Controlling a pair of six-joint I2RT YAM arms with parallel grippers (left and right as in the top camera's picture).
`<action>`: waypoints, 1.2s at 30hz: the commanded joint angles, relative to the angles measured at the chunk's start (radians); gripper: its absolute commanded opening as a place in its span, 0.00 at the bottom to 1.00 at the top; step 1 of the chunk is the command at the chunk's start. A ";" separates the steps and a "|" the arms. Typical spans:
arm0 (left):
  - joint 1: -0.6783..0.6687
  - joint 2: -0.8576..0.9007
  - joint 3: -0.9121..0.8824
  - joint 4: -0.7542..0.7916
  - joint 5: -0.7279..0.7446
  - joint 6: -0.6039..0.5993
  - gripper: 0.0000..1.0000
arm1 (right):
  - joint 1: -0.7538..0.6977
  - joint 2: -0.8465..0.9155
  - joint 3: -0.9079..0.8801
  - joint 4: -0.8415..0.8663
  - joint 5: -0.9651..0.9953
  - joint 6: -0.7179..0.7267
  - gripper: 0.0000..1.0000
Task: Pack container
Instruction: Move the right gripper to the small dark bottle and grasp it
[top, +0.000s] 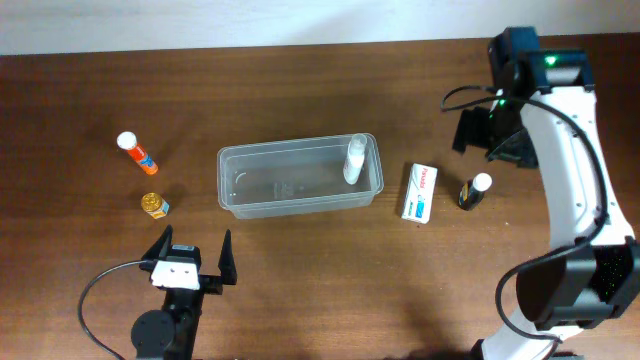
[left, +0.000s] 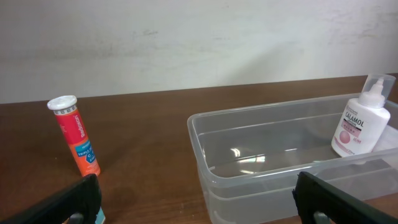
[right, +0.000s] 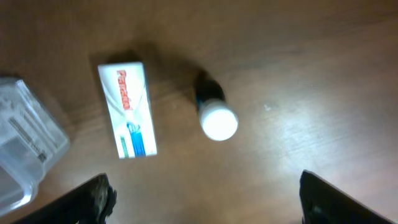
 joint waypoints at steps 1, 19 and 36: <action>-0.004 -0.005 -0.008 0.002 -0.007 0.015 0.99 | -0.007 -0.010 -0.114 0.075 -0.066 -0.023 0.88; -0.004 -0.005 -0.008 0.002 -0.008 0.015 0.99 | -0.107 -0.009 -0.544 0.523 -0.225 -0.137 0.78; -0.004 -0.005 -0.008 0.002 -0.007 0.015 1.00 | -0.108 -0.010 -0.569 0.591 -0.213 -0.218 0.26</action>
